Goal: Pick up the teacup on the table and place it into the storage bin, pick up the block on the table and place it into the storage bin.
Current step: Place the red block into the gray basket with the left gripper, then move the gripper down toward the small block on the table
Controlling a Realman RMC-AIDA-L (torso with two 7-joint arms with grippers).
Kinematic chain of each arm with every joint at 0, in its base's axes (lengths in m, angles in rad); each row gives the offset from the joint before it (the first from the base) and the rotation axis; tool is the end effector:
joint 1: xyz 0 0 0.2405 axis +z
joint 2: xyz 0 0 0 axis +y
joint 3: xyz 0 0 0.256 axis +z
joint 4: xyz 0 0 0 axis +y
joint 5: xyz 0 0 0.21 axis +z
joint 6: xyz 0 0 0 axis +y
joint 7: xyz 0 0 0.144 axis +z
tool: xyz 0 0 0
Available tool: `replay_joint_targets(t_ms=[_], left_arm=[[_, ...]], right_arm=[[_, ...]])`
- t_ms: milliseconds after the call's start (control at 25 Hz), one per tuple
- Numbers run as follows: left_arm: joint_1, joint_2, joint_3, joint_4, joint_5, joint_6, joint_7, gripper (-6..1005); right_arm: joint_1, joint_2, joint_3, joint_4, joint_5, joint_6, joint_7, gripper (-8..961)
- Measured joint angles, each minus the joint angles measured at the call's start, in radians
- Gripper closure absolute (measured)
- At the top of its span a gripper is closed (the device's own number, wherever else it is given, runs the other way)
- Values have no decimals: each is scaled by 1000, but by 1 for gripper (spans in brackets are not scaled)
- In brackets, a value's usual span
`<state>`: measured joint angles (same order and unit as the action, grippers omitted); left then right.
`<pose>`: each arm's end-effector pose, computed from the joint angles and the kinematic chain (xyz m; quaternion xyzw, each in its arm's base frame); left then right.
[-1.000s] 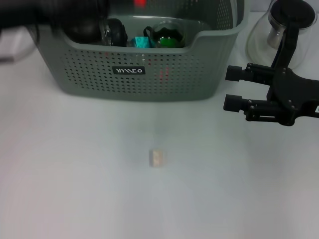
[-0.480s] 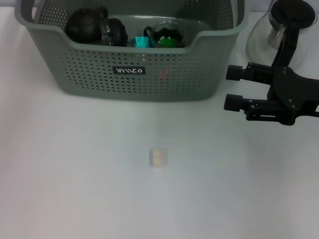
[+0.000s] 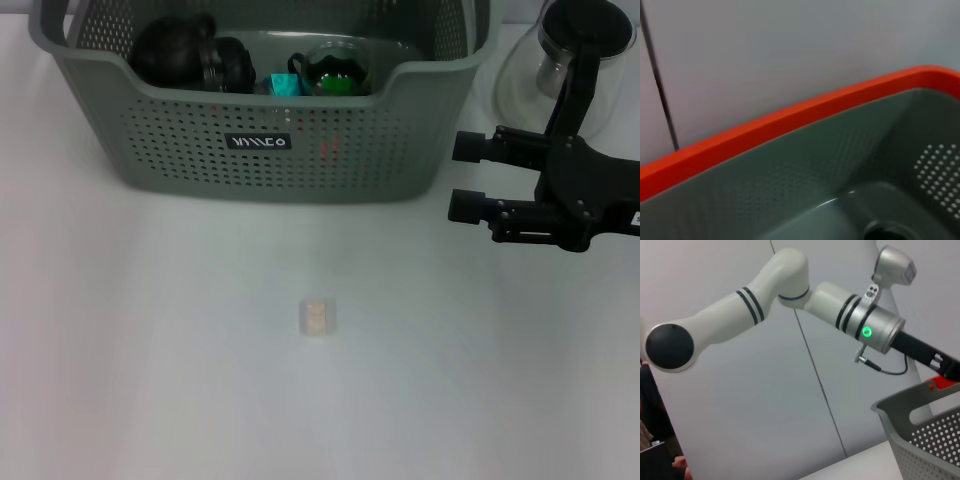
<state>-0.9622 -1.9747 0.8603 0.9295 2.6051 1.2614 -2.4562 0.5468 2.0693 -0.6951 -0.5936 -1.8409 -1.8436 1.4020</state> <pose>-0.1515 0.4735 0.0739 -0.8762 -0.3747 -0.0075 0.3031 0.2245 0.3056 0.0091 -0.9118 0.1825 0.3677 0.0121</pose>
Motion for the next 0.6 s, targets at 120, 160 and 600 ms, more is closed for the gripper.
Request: replay_joint_targets(t_ms=[120,160,600], left_arm=[[2,-20,0,-5,22,-21,-2,761],[4,-24,1,-8,24,-23,-3,760],[194,-50,-117,136,-425,49,122,618]], right_arm=[[-2,0,2,0,0,1,0,103],[-3,0,2,0,0,1,0,103],[-7,3,-1,0,0,-2,0,102]])
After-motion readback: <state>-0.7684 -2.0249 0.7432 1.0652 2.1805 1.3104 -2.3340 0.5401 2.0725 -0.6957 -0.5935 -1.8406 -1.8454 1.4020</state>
